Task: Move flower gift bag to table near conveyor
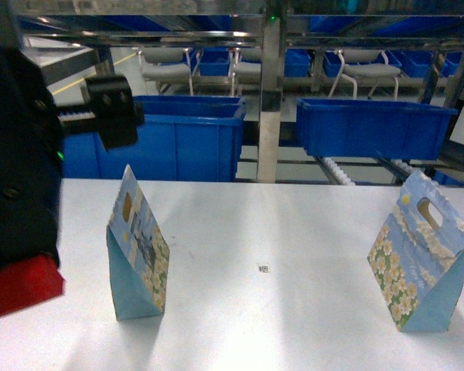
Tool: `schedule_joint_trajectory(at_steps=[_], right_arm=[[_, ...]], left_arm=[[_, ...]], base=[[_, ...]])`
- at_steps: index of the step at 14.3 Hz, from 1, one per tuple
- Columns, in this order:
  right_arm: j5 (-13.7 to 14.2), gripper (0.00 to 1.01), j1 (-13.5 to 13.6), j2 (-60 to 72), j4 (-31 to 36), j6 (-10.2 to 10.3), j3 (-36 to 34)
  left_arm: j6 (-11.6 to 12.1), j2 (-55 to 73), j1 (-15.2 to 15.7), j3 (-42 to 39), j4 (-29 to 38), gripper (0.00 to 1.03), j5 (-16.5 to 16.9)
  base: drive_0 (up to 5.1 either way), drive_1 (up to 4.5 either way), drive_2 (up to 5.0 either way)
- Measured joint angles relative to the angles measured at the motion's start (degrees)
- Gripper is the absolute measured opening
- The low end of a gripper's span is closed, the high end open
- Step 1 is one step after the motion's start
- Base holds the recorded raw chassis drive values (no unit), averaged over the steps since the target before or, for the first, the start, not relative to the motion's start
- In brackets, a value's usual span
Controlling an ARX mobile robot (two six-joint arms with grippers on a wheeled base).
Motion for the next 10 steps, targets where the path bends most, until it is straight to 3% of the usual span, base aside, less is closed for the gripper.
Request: schedule_joint_trajectory(at_steps=[2,7,10], right_arm=[[0.0,0.98,0.0,0.0,0.0,0.0,0.0],[0.0,0.98,0.0,0.0,0.0,0.0,0.0],[0.0,0.98,0.0,0.0,0.0,0.0,0.0]], left_arm=[[-5.2,-11.6,1.9,-2.5,-2.4,0.98,3.7],[-9.1,-27.9,6.7,-14.7,-11.0,0.98,10.6],[-10.4,-37.3,7.6,-21.6,-15.9,0.98,9.3]], base=[[0.0,0.00,0.0],[0.0,0.00,0.0],[0.0,0.00,0.0]])
